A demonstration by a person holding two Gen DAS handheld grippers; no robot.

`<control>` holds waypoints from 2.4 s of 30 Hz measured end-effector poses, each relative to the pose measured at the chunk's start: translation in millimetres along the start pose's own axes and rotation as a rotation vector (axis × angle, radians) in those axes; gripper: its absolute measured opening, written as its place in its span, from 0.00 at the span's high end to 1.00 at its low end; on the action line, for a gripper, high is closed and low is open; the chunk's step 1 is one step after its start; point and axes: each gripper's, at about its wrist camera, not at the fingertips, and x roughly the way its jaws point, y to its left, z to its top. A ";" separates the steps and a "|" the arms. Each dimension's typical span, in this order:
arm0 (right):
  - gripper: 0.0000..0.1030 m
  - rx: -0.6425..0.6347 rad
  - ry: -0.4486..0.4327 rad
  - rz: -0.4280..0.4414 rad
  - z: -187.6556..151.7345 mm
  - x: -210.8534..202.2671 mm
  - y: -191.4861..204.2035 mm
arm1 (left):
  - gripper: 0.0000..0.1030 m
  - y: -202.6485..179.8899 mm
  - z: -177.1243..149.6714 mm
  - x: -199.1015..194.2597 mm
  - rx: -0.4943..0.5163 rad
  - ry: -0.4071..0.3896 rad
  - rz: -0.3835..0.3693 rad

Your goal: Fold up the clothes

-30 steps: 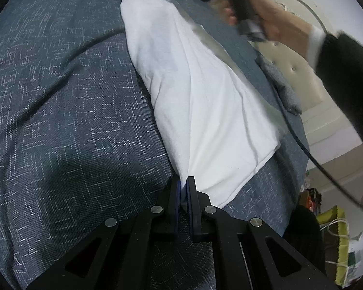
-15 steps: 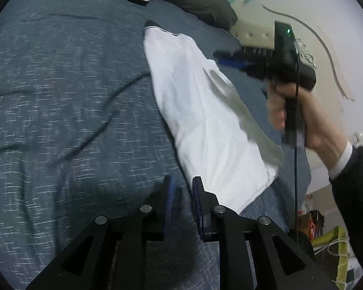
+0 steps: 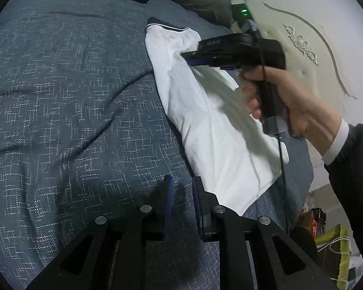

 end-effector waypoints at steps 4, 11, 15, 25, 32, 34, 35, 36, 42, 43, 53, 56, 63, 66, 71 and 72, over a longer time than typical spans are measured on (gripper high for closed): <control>0.81 -0.018 -0.029 0.012 -6.4 -15.8 0.8 | 0.83 0.5 -1.4 -1.9 -0.002 -0.005 -0.003; 0.81 -0.017 0.007 0.017 -21.3 -10.6 -1.9 | 0.83 2.3 -0.4 -0.4 -0.002 -0.008 0.000; 0.81 0.037 -0.010 0.044 -25.6 -24.7 -13.9 | 0.83 2.1 -0.4 0.5 -0.004 -0.007 0.001; 0.80 0.152 0.030 0.038 -85.2 -89.0 -74.4 | 0.83 -2.8 1.0 0.8 0.004 -0.007 -0.014; 0.70 0.247 0.086 0.009 -147.5 -126.1 -115.6 | 0.83 -6.2 -4.1 8.9 -0.019 0.025 -0.041; 0.70 0.264 0.096 0.022 -167.2 -130.4 -118.1 | 0.83 -9.4 -7.6 6.7 -0.023 0.031 -0.047; 0.70 0.268 0.100 0.024 -173.3 -133.0 -119.8 | 0.83 -11.0 -9.3 6.7 -0.022 0.035 -0.047; 0.70 0.274 0.100 0.026 -180.3 -134.4 -120.8 | 0.83 -12.1 -10.7 7.0 -0.024 0.037 -0.048; 0.72 0.316 0.086 0.095 -204.9 -132.2 -122.6 | 0.83 -16.9 -18.6 11.7 -0.041 0.054 -0.060; 0.83 0.318 0.077 0.114 -208.1 -133.2 -123.0 | 0.83 -17.2 -19.3 13.4 -0.044 0.057 -0.063; 0.94 0.312 0.048 0.150 -218.6 -150.2 -129.4 | 0.85 -18.7 -23.0 26.6 -0.055 0.090 -0.079; 0.95 0.296 0.068 0.141 -224.7 -151.9 -128.0 | 0.85 -19.2 -23.4 25.4 -0.051 0.090 -0.080; 0.94 0.310 0.074 0.121 -232.1 -143.7 -132.4 | 0.86 -19.2 -24.1 24.4 -0.051 0.094 -0.084; 0.94 0.310 0.069 0.118 -230.9 -144.9 -132.4 | 0.86 -17.2 -24.9 24.0 -0.054 0.096 -0.086; 0.91 0.326 0.077 0.105 -228.4 -148.0 -136.9 | 0.86 -15.7 -25.6 22.1 -0.055 0.098 -0.091; 0.89 0.332 0.078 0.100 -228.1 -148.9 -138.6 | 0.85 -15.1 -26.2 21.3 -0.054 0.098 -0.092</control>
